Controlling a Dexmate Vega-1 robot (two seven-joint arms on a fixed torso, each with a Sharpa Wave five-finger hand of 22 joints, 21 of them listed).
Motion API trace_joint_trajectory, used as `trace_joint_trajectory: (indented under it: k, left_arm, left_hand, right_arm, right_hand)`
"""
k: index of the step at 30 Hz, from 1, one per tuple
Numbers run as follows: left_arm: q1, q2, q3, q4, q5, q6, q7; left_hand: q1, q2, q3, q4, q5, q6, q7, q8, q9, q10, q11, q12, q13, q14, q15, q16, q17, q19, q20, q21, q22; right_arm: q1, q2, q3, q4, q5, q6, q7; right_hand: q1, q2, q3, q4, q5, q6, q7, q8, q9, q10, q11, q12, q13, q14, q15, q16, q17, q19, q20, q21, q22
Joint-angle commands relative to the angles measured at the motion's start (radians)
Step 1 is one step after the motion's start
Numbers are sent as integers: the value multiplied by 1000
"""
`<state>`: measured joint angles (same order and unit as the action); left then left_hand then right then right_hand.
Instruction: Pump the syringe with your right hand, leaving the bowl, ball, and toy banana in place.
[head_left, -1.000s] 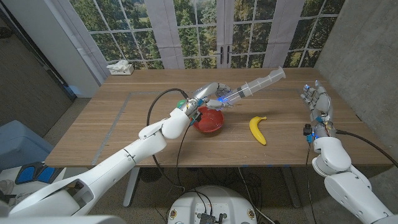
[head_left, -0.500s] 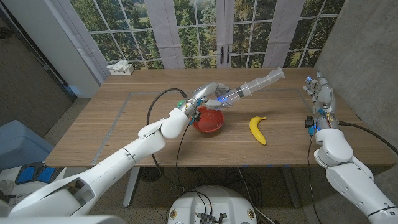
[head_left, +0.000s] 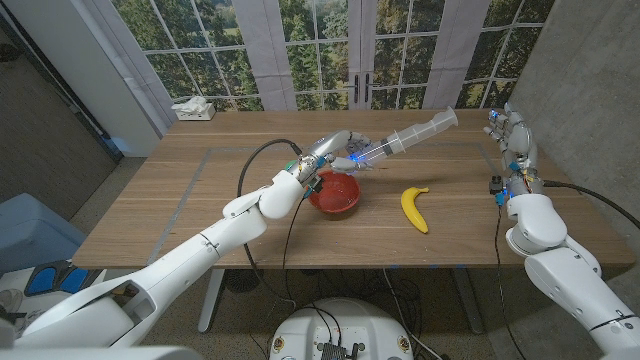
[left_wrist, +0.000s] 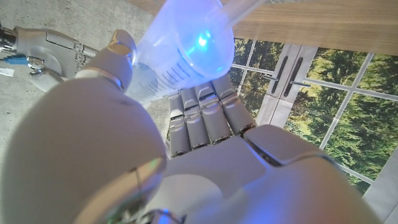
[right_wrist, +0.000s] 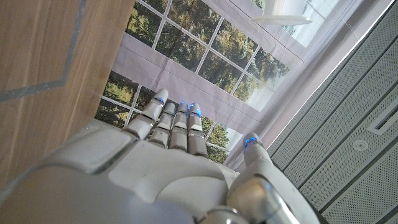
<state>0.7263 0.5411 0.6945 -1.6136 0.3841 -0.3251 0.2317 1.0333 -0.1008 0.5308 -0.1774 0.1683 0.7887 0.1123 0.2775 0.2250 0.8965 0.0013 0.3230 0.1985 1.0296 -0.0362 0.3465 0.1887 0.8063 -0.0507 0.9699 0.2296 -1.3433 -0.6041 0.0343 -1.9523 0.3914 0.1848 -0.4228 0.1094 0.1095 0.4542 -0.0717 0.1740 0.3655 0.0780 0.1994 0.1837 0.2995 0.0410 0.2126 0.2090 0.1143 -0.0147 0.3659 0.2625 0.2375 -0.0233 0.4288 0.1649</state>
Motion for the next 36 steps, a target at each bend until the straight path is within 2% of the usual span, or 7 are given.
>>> trace_joint_trajectory:
  k: [1, 11, 18, 22, 36]
  left_arm:
    - [-13, -6, 7, 19, 7, -21, -3]
    - [-5, -4, 7, 8, 14, -16, -3]
    - [-1, -3, 7, 1, 17, -17, -3]
    - [3, -2, 6, -2, 20, -19, 1]
    - [19, 7, 0, -23, 24, -20, 1]
  left_hand:
    - [173, 180, -2, 0, 9, 178, -103, 0, 4, 163, -181, -2, 2, 142, -206, -2, 2, 37, -140, 6, 2]
    - [173, 181, -4, 0, 9, 181, -102, -4, 4, 165, -181, -6, 2, 142, -207, -6, 2, 33, -140, 12, -1]
    - [173, 181, -6, 0, 9, 181, -103, -8, 4, 166, -182, -9, 2, 144, -206, -8, 2, 30, -140, 16, -4]
    - [173, 182, -8, 0, 9, 181, -115, -12, 4, 168, -186, -11, 2, 145, -207, -10, 2, 28, -140, 20, -6]
    - [171, 184, -12, 1, 8, 184, -114, -19, 5, 166, -187, -19, 3, 147, -206, -16, 3, 20, -140, 30, -11]
  right_arm:
    - [43, -33, -15, -15, -26, -33, 17]
    - [66, -65, -29, -48, -58, -71, 26]
    - [81, -93, -39, -80, -88, -122, 29]
    - [88, -104, -45, -95, -98, -142, 32]
    - [122, -150, -76, -151, -140, -252, 39]
  right_hand:
    - [4, 39, -2, 5, 1, -2, -7, -3, 5, -2, -6, -1, 2, 4, -10, -4, 4, 1, -6, -5, 2]
    - [2, 38, -4, 7, 1, -3, -8, -3, 5, -1, -5, 0, 2, 5, -7, -5, 5, 4, -7, -10, 2]
    - [1, 37, -5, 8, 1, -3, -8, -3, 5, 0, -6, 0, 1, 5, -6, -6, 5, 4, -6, -14, 2]
    - [1, 37, -5, 8, 1, -3, -10, -2, 5, 0, -6, 0, 1, 5, -5, -6, 5, 4, -3, -16, 2]
    - [-1, 35, -7, 9, 1, -1, -10, -2, 5, 0, -8, 0, 1, 6, -6, -8, 5, 6, -1, -22, 3]
